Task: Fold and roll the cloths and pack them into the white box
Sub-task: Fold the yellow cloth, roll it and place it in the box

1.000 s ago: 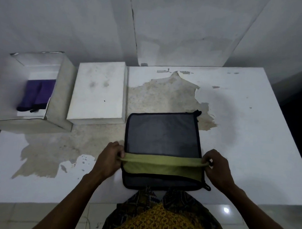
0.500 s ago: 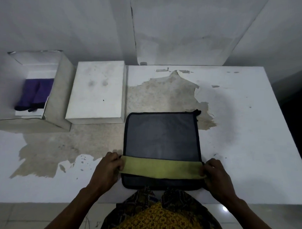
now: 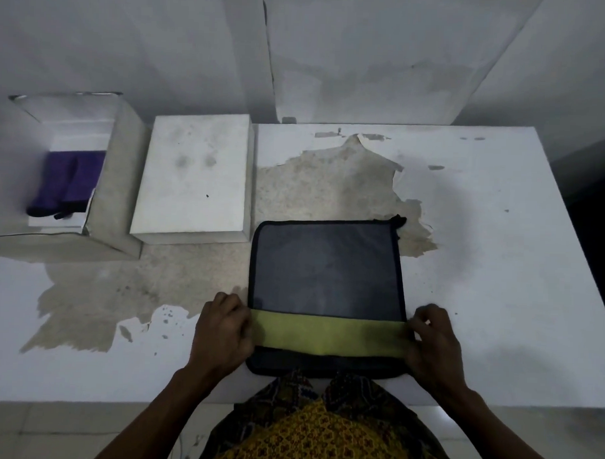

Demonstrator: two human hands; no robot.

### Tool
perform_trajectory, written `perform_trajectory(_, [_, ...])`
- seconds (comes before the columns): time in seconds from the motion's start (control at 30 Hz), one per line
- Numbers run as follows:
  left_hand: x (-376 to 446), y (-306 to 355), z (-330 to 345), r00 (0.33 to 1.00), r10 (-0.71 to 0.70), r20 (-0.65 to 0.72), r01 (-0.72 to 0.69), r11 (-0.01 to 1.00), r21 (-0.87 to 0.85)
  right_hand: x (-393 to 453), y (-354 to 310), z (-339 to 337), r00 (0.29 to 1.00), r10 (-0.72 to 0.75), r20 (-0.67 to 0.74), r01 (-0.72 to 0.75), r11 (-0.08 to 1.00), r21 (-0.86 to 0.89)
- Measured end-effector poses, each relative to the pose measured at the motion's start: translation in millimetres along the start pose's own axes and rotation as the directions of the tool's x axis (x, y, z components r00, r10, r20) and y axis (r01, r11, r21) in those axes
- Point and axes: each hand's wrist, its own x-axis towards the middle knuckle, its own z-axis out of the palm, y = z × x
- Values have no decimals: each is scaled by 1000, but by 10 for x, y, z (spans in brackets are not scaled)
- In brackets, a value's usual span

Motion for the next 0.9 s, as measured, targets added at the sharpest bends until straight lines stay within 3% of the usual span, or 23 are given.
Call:
perform_trajectory(0.13, [192,410,140,997,71,-16,-71,997,4,187,-302,124,998,-67,8,67,998,3])
perform_trajectory(0.3, [299,767,576,956,196,218,-196,980,-21,275,-591,504,962,-142,235,144,990,8])
perform_trajectory(0.4, [212,685,726,940,156,303,-190,978,87,148,-518,685,945,-89,315,127,987,-102])
perform_trajectory(0.47, [135,538,741,949,99,298,-153,974,165,58,-423,709,951,-48,304,113,973,-202])
perform_trajectory(0.63, [3,149,630,967,-1,254,-54,976,210,-48,-252,617,970,73,231,-10,965,-261])
perform_trajectory(0.9, [-1,195,474,970,-20,244,-17,989,147,-68,-203,518,962,149,228,-81,956,-282])
